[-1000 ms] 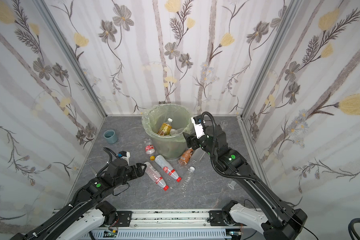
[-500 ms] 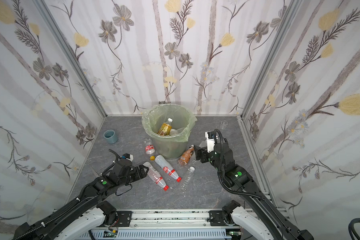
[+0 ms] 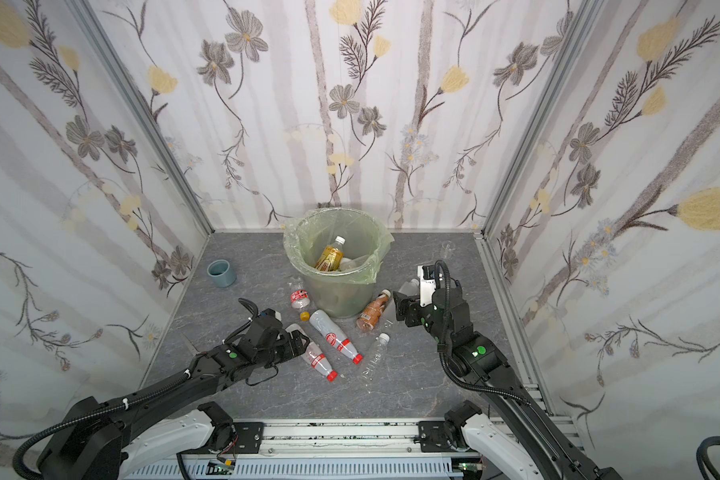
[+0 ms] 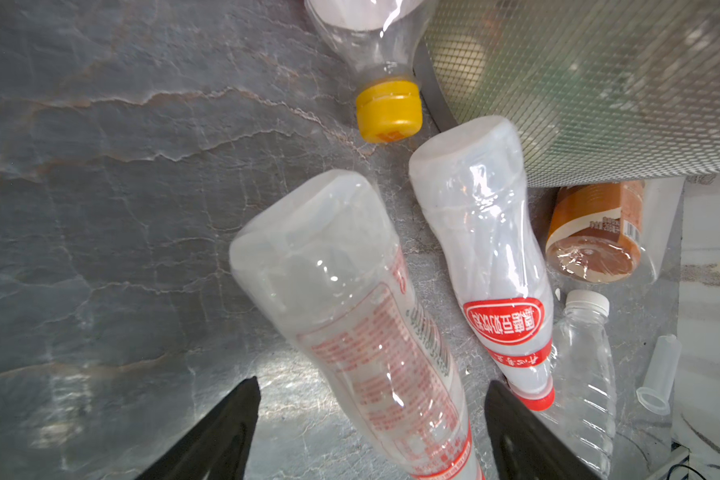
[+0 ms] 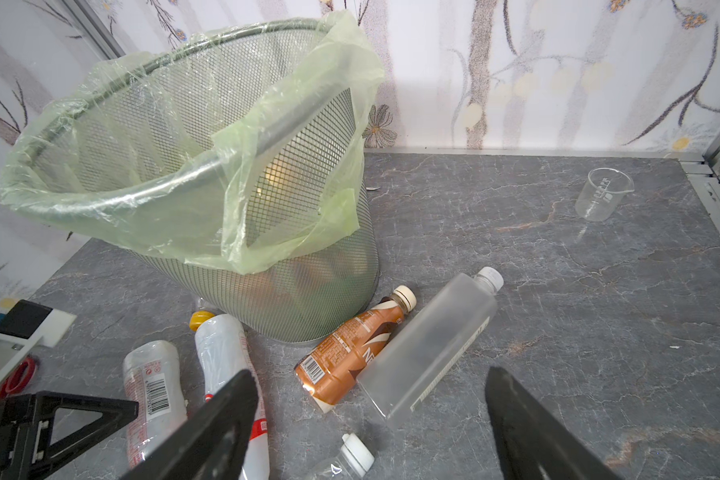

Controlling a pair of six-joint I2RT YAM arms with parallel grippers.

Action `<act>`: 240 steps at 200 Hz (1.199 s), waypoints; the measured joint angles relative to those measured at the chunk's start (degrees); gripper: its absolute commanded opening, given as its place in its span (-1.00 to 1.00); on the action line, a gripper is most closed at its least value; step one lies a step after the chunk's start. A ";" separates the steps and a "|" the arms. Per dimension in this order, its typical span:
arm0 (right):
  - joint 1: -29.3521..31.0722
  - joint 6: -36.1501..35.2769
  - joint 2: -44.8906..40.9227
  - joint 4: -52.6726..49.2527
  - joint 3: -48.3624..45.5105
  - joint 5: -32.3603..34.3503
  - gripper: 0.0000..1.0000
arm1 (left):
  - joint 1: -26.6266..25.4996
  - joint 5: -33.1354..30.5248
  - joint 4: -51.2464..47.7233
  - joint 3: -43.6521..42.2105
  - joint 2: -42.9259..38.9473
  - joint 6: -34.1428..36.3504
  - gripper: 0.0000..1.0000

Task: Put the plastic bottles in the bin
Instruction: 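Withdraw the right gripper while the left gripper lowers onto a white-and-red bottle, then lift the white-and-red bottle with the left gripper and carry it over the bin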

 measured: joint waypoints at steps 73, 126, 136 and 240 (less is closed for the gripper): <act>-0.22 -0.02 -1.31 0.00 -2.67 0.00 0.73 | -0.57 -3.28 4.11 1.31 7.56 -1.03 0.66; -0.50 -0.02 -2.78 -0.02 -3.72 0.02 0.73 | -0.63 -4.96 6.43 1.09 11.37 -1.46 0.51; -0.50 -0.02 -3.04 -0.07 -3.96 0.04 0.73 | -0.63 -5.42 6.43 0.90 12.07 -1.44 0.48; -0.70 -0.02 -4.24 -0.50 -4.70 0.46 0.73 | -0.63 -6.34 8.70 0.50 13.49 0.09 0.05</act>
